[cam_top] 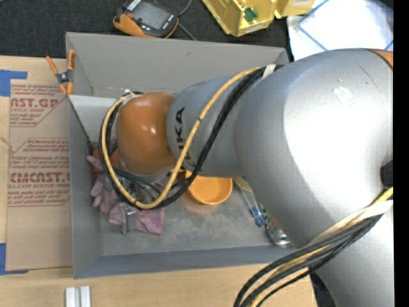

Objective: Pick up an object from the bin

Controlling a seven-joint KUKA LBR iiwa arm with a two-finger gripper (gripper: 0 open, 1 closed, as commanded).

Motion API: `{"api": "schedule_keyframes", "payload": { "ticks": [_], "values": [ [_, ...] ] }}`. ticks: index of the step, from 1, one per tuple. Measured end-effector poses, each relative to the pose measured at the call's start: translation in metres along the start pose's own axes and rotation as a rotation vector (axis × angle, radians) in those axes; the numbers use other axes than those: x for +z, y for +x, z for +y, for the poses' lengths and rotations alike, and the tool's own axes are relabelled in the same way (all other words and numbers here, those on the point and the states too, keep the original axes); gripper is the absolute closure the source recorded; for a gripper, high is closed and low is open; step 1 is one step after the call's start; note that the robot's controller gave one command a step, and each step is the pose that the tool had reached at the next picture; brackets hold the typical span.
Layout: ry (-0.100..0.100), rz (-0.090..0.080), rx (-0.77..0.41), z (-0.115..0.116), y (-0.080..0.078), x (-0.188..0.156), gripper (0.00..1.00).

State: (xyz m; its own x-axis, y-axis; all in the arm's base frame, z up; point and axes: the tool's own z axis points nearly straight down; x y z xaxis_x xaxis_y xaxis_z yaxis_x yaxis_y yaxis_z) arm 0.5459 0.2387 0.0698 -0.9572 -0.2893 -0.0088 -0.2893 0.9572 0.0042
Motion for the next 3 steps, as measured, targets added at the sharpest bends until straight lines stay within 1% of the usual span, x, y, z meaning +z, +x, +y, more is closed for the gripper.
{"api": "schedule_keyframes", "payload": {
  "ticks": [1, 2, 3],
  "values": [
    [0.001, 0.006, 0.175, -0.010, 0.062, -0.001, 1.00],
    [0.001, 0.006, 0.175, -0.010, 0.062, -0.001, 1.00],
    [0.002, 0.013, 0.176, -0.010, 0.064, -0.029, 1.00]
  ]
}}
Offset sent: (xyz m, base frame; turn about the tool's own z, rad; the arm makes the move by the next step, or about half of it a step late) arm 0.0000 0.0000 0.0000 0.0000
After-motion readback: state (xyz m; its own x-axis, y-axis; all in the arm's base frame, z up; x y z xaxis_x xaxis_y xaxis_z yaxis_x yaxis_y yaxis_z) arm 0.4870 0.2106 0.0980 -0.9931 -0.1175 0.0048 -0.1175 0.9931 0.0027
